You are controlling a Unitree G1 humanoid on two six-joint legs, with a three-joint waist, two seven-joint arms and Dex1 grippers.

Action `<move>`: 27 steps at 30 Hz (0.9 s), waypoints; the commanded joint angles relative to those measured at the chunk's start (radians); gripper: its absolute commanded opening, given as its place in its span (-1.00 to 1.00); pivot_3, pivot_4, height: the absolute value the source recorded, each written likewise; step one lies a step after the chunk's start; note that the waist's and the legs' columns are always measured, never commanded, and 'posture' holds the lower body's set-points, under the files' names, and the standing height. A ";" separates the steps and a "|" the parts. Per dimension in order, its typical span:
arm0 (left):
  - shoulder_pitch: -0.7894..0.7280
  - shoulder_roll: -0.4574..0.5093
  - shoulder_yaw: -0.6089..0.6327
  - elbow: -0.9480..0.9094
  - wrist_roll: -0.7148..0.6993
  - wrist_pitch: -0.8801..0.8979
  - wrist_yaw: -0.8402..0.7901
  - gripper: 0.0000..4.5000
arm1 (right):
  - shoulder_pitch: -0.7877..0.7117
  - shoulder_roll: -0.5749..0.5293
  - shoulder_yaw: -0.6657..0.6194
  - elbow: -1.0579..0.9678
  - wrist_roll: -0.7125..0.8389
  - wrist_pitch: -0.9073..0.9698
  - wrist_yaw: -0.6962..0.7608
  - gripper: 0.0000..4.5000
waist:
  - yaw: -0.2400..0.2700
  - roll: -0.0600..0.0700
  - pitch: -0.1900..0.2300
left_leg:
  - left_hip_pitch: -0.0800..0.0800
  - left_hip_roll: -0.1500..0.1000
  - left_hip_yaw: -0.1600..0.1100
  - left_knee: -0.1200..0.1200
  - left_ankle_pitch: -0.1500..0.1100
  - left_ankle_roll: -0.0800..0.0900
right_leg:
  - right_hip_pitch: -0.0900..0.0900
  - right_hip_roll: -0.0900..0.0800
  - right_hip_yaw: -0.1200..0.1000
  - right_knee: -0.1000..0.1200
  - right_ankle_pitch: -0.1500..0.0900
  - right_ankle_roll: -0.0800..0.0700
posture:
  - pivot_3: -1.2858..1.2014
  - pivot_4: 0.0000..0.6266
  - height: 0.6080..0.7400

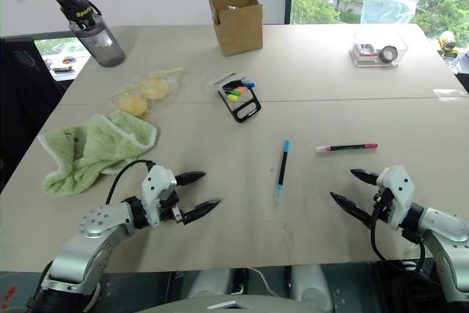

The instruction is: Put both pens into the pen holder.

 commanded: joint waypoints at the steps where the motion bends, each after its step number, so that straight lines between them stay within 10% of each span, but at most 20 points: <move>1: 0.000 -0.002 0.012 0.010 -0.001 0.013 0.011 0.99 | -0.011 -0.024 -0.027 -0.034 0.015 0.010 0.009 0.98 | 0.000 0.000 0.000 | 0.000 0.000 0.000 0.000 0.000 0.000 | 0.000 0.000 0.000 0.000 0.000 0.000 | 0.03 -0.52 0.93; 18: -0.073 -0.017 0.043 0.006 -0.028 0.018 0.007 0.99 | 0.001 -0.016 -0.018 -0.079 0.018 0.036 -0.014 0.98 | 0.008 -0.001 0.000 | -0.001 0.000 0.000 0.000 0.000 0.000 | 0.000 0.000 0.000 -0.001 0.001 0.002 | 0.03 -0.52 0.93; 27: -0.040 0.037 0.109 -0.019 -0.079 0.018 -0.051 0.99 | -0.034 0.119 0.154 -0.382 -0.070 0.232 -0.311 0.98 | 0.003 -0.001 0.001 | -0.001 0.001 -0.001 0.000 0.000 0.000 | -0.001 -0.001 -0.001 0.000 0.000 -0.001 | 0.03 -0.52 0.93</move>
